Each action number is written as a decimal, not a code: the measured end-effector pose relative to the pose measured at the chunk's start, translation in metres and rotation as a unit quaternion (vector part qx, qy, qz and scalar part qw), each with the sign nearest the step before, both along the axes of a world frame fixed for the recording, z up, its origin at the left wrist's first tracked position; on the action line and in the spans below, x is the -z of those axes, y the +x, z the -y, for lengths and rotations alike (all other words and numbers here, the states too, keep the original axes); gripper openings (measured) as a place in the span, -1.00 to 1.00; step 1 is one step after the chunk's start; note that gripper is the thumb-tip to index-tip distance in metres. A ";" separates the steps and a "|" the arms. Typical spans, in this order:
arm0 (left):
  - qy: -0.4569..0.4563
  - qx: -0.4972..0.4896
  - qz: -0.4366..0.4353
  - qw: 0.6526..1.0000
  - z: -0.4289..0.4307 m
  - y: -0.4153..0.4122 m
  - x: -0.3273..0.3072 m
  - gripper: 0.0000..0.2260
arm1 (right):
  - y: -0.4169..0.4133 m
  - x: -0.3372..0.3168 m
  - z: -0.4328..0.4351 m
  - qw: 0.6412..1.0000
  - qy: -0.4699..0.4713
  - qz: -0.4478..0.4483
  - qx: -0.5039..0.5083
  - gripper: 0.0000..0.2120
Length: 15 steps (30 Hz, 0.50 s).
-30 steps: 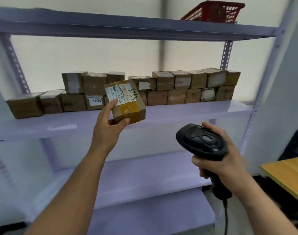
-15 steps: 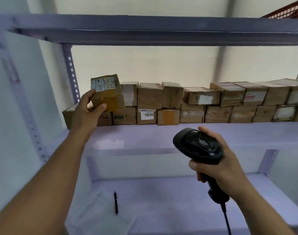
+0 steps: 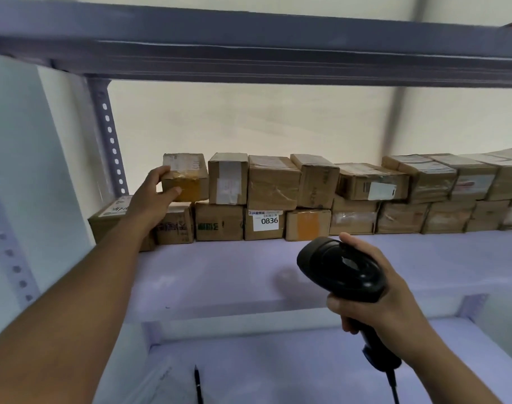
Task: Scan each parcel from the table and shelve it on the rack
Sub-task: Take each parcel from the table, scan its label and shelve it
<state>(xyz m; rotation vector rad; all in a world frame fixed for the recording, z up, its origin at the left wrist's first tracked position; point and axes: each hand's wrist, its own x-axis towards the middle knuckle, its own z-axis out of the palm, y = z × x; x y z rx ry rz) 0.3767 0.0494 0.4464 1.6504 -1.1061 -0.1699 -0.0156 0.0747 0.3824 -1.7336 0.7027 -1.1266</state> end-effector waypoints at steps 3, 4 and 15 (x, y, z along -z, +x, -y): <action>0.034 0.014 0.003 0.999 0.012 0.010 0.002 -0.55 | 0.001 0.000 0.009 1.000 0.007 0.002 0.003 -0.15; 0.047 0.020 0.003 0.999 0.014 0.013 0.004 -0.55 | 0.001 0.001 0.011 1.000 0.009 0.002 0.004 -0.15; 0.069 -0.004 0.047 0.996 0.020 0.010 0.020 -0.42 | -0.006 0.005 0.016 1.000 0.010 -0.007 0.003 -0.15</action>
